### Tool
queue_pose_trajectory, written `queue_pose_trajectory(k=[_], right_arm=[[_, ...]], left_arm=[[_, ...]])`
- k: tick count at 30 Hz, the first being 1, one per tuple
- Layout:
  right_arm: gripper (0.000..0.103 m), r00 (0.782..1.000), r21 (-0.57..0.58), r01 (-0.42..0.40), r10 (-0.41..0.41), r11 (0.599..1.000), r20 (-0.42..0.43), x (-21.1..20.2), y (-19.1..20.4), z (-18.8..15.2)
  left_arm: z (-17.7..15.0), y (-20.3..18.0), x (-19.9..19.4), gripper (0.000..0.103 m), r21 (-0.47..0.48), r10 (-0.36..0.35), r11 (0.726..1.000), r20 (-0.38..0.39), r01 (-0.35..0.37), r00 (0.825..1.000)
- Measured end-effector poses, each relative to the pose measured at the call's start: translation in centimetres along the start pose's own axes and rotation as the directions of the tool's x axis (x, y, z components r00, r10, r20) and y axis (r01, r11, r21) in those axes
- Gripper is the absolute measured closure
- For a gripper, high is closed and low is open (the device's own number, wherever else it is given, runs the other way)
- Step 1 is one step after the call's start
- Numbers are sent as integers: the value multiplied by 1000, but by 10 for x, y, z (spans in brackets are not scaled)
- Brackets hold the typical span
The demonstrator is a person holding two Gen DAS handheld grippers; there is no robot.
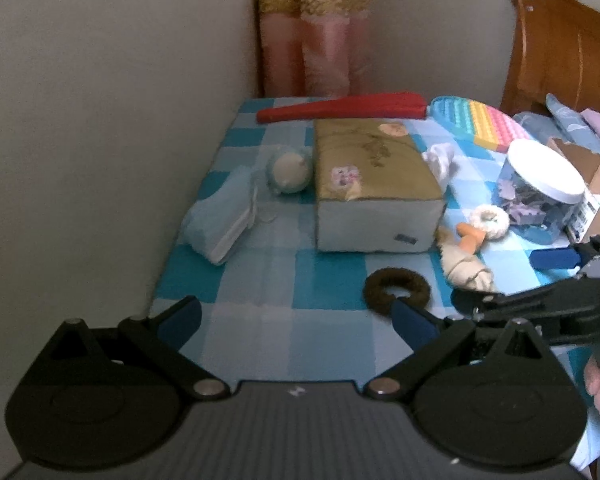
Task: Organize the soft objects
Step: 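Grasp the dark brown rubber ring with the left tool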
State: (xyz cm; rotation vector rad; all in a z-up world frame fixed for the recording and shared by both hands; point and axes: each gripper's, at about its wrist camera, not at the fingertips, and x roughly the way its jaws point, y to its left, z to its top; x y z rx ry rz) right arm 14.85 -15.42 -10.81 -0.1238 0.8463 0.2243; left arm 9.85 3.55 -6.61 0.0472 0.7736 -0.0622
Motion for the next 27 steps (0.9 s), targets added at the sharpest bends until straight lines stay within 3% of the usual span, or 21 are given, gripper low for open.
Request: queue_pose_trajectory(k=[6, 12, 22, 24, 27], right_arm=[[0, 999, -18, -14, 14, 1000, -34, -4, -3, -1], [0, 999, -45, -38, 36, 998, -40, -9, -7, -6], [0, 996, -110, -85, 82, 990, -35, -15, -13, -15], [0, 996, -115, -91, 89, 989, -27, -16, -14, -17], [0, 995, -122, -97, 95, 988, -22, -17, -14, -18]], left_arm=[[5, -12, 8, 2, 63, -35, 997, -7, 36, 999], [6, -18, 20, 2, 11, -113, 993, -36, 113, 993], [10, -35, 34, 5, 33, -103, 994, -45, 105, 994], [9, -39, 38, 9, 39, -102, 994, -46, 104, 994], [9, -45, 43, 24, 45, -97, 994, -56, 100, 994]])
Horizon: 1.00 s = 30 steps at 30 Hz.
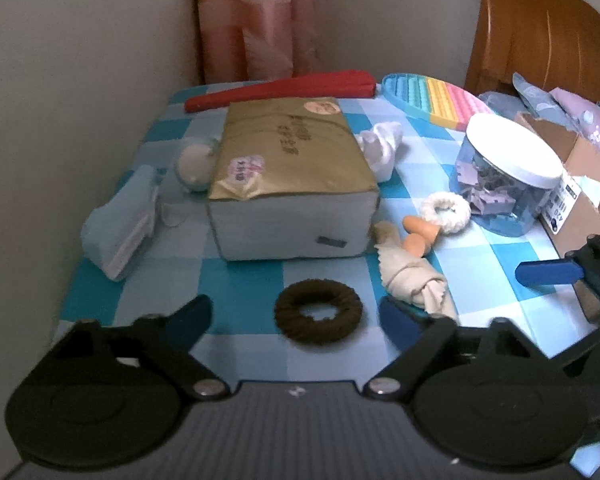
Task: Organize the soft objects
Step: 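Grasp the dark brown rubber ring with the left tool, then grasp the beige knotted cloth toy with the right tool while the left tool lifts the ring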
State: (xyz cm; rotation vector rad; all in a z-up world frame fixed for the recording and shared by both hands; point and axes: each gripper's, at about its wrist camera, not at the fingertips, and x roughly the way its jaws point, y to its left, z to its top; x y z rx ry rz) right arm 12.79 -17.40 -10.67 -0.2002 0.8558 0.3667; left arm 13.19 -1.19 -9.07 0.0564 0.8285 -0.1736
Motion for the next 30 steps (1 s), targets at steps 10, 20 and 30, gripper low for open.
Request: queue_pose_trajectory(k=[10, 20, 30], right_arm=[[0, 1000, 4, 2, -2, 1000, 19, -2, 1, -3], [3, 999, -40, -33, 34, 999, 33, 2, 18, 3], [24, 996, -81, -62, 67, 995, 58, 11, 36, 22]], left_arm=[[-3, -13, 3, 55, -2, 5, 1000, 17, -5, 1000], [-3, 10, -4, 57, -36, 91, 995, 11, -90, 996], [-8, 36, -7, 57, -86, 123, 989, -1, -122, 992]])
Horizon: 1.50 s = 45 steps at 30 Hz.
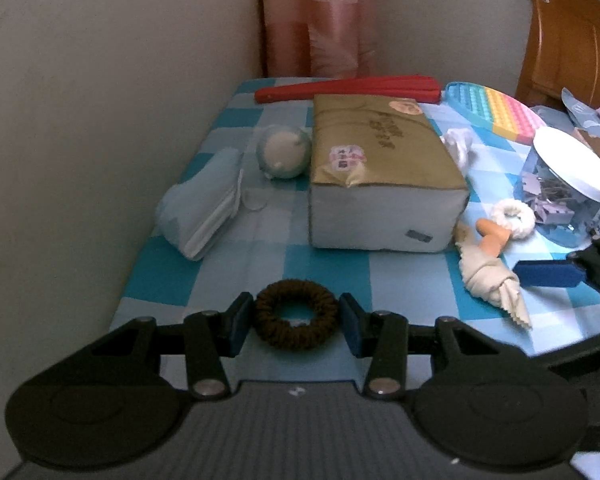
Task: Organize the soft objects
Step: 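Grasp the beige knotted cloth toy with the right tool while the left tool lifts the ring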
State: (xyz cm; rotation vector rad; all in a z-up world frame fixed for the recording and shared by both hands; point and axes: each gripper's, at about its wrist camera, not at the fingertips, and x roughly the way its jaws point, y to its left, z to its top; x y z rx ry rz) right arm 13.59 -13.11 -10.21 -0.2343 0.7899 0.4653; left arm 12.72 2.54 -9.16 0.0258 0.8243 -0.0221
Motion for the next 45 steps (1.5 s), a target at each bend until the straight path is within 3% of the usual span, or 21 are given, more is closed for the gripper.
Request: queue_pose_trajectory(k=[3, 10, 14, 19, 27, 45], right_arm=[[39, 1000, 1, 6, -6, 1000, 6, 0, 3, 4], [51, 999, 25, 49, -50, 998, 8, 4, 3, 9], [69, 998, 50, 61, -61, 997, 6, 4, 1, 10], [71, 997, 35, 77, -77, 996, -5, -2, 2, 7], [72, 999, -10, 33, -32, 999, 21, -30, 12, 0], [72, 1000, 54, 12, -13, 998, 21, -95, 10, -36]], left_arm=[[-2, 2, -1, 57, -8, -7, 1000, -2, 7, 1000], [-1, 4, -1, 57, -4, -10, 1000, -2, 10, 1000], [-1, 5, -2, 57, 7, -18, 1000, -9, 18, 1000], [-1, 5, -9, 57, 34, -26, 999, -13, 26, 1000], [-8, 1, -29, 57, 56, -42, 998, -12, 43, 999], [-27, -30, -75, 57, 171, -153, 971, -76, 164, 985]])
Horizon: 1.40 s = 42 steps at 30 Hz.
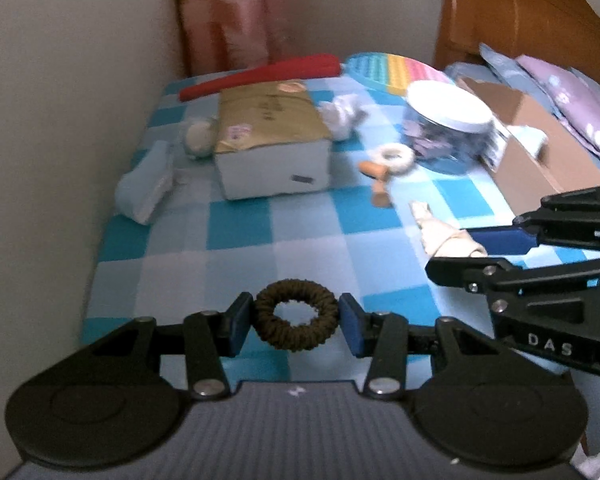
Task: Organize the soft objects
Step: 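Grasp the beige knotted cloth toy with the right tool while the left tool lifts the ring, then carry the beige toy into the cardboard box and open the right tool, then carry the dark brown rubber ring into the box and open the left tool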
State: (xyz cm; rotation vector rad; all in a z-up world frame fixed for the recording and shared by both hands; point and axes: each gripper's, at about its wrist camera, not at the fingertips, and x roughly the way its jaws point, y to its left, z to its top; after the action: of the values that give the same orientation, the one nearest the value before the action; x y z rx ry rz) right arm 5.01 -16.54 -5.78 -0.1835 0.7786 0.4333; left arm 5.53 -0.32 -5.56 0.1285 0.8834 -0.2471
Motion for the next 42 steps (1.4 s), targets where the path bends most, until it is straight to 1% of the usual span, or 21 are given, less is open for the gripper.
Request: queue_pose_trajectory(k=[4, 9, 13, 16, 19, 22, 28, 29, 31, 32, 33, 35, 37, 38, 39, 41, 42], right_arm=[[72, 999, -12, 38, -38, 999, 15, -21, -9, -8], [72, 993, 2, 101, -101, 995, 55, -50, -31, -13], [72, 982, 22, 161, -163, 987, 95, -74, -54, -13], [72, 969, 53, 209, -214, 977, 120, -86, -76, -10], [71, 953, 79, 266, -274, 961, 127, -89, -98, -10], [71, 941, 105, 307, -318, 946, 117, -87, -121, -12], [71, 928, 136, 351, -363, 927, 83, -73, -153, -18], [69, 926, 135, 357, -369, 924, 77, -70, -156, -19], [54, 922, 134, 371, -381, 919, 66, -65, -160, -22], [37, 923, 140, 368, -380, 919, 68, -64, -161, -24], [30, 926, 146, 357, -370, 923, 77, -64, -162, -26], [29, 933, 158, 333, -349, 930, 84, -64, -163, -28], [24, 938, 170, 319, -337, 932, 86, -65, -163, -30], [17, 939, 174, 316, -334, 933, 87, -66, -163, -30], [14, 941, 177, 309, -328, 935, 89, -66, -162, -31], [13, 944, 183, 296, -317, 937, 97, -68, -160, -33], [10, 945, 188, 291, -312, 938, 97, -69, -158, -33]], left_arm=[[0, -13, -7, 57, 44, -27, 999, -15, 27, 1000], [6, -29, -17, 57, 76, -54, 996, 1, 54, 999], [12, -40, -21, 57, 93, -79, 993, 7, 78, 997], [16, -50, -22, 57, 106, -87, 991, 14, 85, 996], [21, -57, -22, 57, 113, -94, 989, 18, 91, 995], [25, -65, -20, 57, 125, -98, 988, 14, 95, 995], [34, -77, -10, 57, 131, -91, 987, -6, 91, 996], [35, -78, -8, 57, 131, -90, 987, -10, 91, 996], [39, -82, -4, 57, 132, -92, 987, -18, 93, 996], [40, -83, -3, 57, 135, -93, 986, -20, 95, 995], [42, -85, -1, 57, 138, -95, 986, -22, 97, 995], [46, -89, 1, 57, 148, -97, 984, -25, 100, 995], [49, -92, 3, 57, 155, -102, 982, -27, 105, 994], [52, -94, 4, 57, 159, -105, 981, -28, 108, 994], [54, -96, 5, 57, 162, -108, 980, -28, 112, 994], [59, -100, 6, 57, 169, -119, 978, -26, 122, 993], [62, -102, 6, 57, 174, -126, 976, -24, 128, 992]])
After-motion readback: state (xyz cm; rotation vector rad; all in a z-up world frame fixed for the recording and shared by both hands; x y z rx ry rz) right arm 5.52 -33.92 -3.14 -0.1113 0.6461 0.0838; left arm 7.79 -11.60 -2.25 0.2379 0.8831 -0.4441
